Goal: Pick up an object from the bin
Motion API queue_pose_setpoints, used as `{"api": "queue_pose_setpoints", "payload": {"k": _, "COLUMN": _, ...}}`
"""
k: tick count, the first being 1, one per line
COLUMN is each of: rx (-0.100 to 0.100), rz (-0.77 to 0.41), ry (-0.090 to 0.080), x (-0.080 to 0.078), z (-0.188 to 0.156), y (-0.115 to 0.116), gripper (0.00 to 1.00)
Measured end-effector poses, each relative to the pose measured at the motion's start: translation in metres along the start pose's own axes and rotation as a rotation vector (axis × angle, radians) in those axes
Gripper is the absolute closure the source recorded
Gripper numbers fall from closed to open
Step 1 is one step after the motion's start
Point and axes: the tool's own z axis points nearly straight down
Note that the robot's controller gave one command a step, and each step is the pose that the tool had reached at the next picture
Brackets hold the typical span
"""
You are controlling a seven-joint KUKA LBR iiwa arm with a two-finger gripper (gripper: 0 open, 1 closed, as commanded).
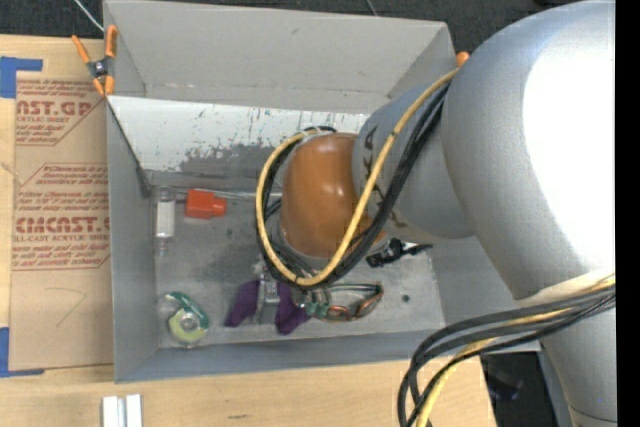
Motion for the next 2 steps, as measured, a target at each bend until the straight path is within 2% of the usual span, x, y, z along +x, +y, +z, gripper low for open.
{"api": "queue_pose_setpoints", "payload": {"k": 2, "rx": 0.001, "rz": 0.0, "ry": 0.006, "x": 0.0018, "z": -0.0055, "y": -0.0003, "gripper": 1.0}}
